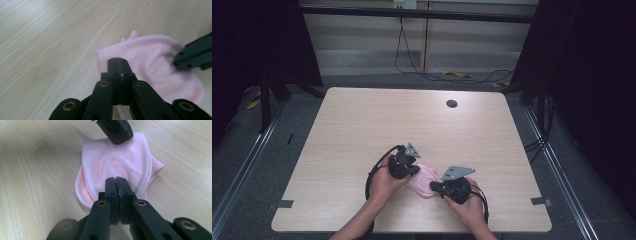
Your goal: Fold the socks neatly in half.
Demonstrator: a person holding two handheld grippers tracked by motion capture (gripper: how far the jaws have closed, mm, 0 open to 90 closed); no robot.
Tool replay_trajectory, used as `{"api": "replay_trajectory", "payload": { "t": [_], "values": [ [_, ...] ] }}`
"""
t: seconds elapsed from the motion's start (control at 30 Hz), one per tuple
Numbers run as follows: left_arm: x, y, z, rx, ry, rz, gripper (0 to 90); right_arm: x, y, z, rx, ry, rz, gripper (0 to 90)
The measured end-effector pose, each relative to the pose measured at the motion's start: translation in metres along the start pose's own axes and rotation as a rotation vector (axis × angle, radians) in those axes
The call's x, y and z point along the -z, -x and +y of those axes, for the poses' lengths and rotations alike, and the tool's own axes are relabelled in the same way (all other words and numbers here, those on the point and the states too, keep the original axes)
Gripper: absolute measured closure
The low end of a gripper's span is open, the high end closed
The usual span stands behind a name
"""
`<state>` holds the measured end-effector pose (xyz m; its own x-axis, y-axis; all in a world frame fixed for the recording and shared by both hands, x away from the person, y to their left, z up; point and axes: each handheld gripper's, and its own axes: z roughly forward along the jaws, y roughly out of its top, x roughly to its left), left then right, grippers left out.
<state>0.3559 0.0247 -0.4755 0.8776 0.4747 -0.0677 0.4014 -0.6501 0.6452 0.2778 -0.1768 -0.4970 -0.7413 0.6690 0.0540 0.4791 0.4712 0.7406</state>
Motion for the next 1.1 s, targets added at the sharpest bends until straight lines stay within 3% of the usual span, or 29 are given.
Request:
{"api": "replay_trajectory", "payload": {
  "t": [0.1, 0.17, 0.23, 0.3, 0.47, 0.6, 0.7, 0.77, 0.97, 1.03, 1.07, 1.1],
  "values": [
    [0.002, 0.007, 0.003, -0.017, 0.007, -0.043, 89.8, 0.0, 0.0, 0.0, 0.0, 0.0, 0.001, 88.2],
    [-0.003, 0.011, 0.003, -0.025, -0.002, -0.095, 89.8, 0.0, 0.001, 0.001, 0.001, -0.002, -0.001, 88.2],
    [-0.01, 0.015, 0.001, -0.041, -0.032, -0.085, 89.7, 0.0, 0.001, 0.001, 0.001, -0.003, -0.002, 88.3],
    [-0.013, 0.015, -0.001, -0.029, -0.016, -0.091, 90.0, 0.0, 0.0, 0.001, 0.0, -0.003, -0.006, 88.2],
    [-0.008, 0.014, -0.001, -0.022, -0.005, -0.081, 86.3, 0.001, 0.002, 0.001, 0.0, -0.007, -0.011, 88.3],
    [0.0, 0.008, -0.003, 0.001, 0.024, -0.068, 86.8, 0.005, 0.006, 0.001, 0.011, -0.032, -0.048, 88.3],
    [-0.001, 0.009, -0.006, -0.007, -0.002, -0.089, 87.0, 0.009, 0.011, 0.001, -0.001, -0.035, -0.072, 88.1],
    [-0.003, 0.012, -0.007, -0.013, -0.006, -0.105, 86.7, 0.011, 0.015, 0.002, -0.014, -0.026, -0.086, 88.1],
    [-0.005, 0.018, -0.009, -0.034, -0.018, -0.096, 85.9, 0.012, 0.012, 0.01, -0.02, 0.038, -0.095, 86.6],
    [-0.005, 0.019, -0.009, -0.018, -0.01, -0.091, 86.4, 0.008, 0.01, 0.01, -0.009, 0.007, -0.085, 86.9],
    [-0.005, 0.018, -0.009, -0.036, -0.021, -0.091, 87.0, 0.006, 0.01, 0.008, 0.0, -0.012, -0.087, 87.6],
    [-0.006, 0.02, -0.009, -0.019, -0.011, -0.088, 87.1, 0.004, 0.01, 0.006, 0.007, -0.025, -0.086, 87.9]
  ]
}}
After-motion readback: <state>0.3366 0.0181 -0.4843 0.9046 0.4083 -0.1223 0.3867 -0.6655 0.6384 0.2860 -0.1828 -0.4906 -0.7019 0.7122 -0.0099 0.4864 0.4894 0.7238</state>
